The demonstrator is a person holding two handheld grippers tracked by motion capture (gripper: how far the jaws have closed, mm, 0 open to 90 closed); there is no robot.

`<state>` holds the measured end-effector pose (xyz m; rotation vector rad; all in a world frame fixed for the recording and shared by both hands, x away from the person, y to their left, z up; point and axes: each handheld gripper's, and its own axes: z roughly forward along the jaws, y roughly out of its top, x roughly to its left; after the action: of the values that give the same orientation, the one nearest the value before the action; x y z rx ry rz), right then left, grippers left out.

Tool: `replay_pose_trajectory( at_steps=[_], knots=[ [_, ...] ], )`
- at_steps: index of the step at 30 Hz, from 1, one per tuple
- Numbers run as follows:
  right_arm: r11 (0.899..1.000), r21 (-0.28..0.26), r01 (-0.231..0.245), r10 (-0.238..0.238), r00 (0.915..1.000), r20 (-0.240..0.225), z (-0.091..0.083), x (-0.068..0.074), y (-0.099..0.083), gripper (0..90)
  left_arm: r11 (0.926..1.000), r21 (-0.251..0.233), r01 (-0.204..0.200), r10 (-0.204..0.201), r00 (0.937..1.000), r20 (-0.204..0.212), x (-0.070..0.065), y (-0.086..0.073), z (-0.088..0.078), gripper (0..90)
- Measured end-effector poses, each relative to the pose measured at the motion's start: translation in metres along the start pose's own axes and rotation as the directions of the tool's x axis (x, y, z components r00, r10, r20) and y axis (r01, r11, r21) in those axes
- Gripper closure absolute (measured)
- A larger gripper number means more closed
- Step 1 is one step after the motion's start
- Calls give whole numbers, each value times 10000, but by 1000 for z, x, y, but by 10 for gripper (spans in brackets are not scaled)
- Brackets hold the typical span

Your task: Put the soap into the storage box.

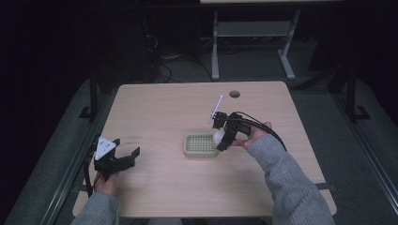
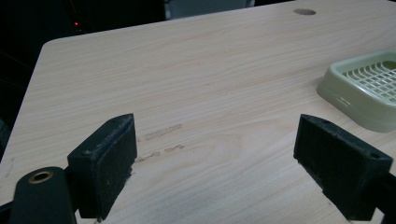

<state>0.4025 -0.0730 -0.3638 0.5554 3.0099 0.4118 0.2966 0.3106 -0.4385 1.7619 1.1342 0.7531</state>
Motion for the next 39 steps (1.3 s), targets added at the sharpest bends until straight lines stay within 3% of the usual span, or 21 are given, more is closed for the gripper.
replay_pose_trajectory(
  at_steps=[14, 39],
  knots=[
    [9997, -16, 244, -244, 9997, -42, 5, 1, 16, 238, 10000, -1, 72, -72, 10000, -57, 0, 0, 1, 129],
    [9983, 31, 576, -575, 9981, -218, 31, 2, 47, 237, 10000, -16, 38, -38, 9999, -111, 1, 0, 1, 129]
  ],
)
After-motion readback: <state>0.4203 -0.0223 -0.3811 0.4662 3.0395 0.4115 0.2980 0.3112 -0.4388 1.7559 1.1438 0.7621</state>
